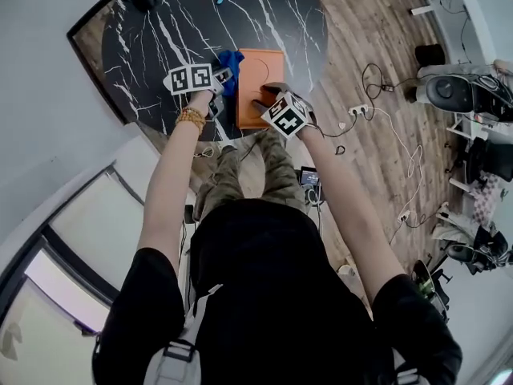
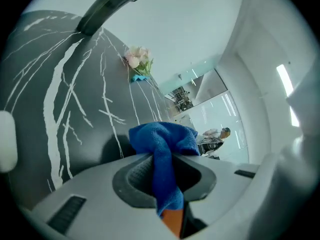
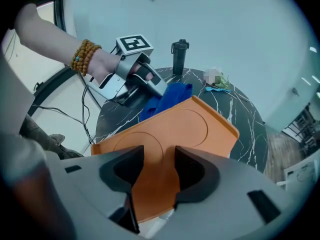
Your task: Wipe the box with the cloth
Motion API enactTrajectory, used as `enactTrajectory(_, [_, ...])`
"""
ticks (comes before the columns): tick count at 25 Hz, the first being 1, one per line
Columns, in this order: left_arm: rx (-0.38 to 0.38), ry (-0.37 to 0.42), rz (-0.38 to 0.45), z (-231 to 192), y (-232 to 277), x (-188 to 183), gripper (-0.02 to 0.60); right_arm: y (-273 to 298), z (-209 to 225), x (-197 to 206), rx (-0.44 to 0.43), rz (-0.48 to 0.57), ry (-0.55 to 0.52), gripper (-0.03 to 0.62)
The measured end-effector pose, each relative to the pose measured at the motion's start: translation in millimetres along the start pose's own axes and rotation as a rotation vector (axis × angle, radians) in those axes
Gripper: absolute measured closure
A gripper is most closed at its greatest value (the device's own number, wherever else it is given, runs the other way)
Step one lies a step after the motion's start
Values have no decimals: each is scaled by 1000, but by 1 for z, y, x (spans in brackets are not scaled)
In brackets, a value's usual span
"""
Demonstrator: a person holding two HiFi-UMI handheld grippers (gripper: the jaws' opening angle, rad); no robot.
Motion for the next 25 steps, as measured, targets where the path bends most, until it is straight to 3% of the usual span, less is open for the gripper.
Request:
enactTrajectory(3, [4, 45, -32, 10, -3, 8, 503, -2, 1, 2, 15, 19, 34, 405])
enactTrajectory(8, [11, 16, -127, 13, -33, 120, 503, 1, 2, 0, 39, 41, 88, 405])
enactTrajectory(10, [0, -59, -72, 16, -48, 164, 503, 2, 2, 0, 42, 51, 84, 405])
enactTrajectory(13, [-14, -229, 82, 25, -62, 209, 502, 2, 0, 3, 56, 73, 86, 405])
enactTrajectory(17, [7, -433, 290, 34, -48, 217, 500, 1, 0, 3, 81, 113, 95, 405])
enactTrajectory(22, [-23, -586, 422, 39, -19, 229, 502, 0, -3, 6, 58, 143, 81, 405])
enactTrajectory(25, [8, -603, 441, 59, 11, 233, 502, 1, -2, 7, 46, 172, 63, 405])
Point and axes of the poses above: the fingertips, and each gripper's own axes: y forward along the fingers, z to its right, x out of its underside, the point moved 4 cm from there along -y, backward along the fingers, and after that the axes turned 5 degrees about -z, right-handed, at the moved point
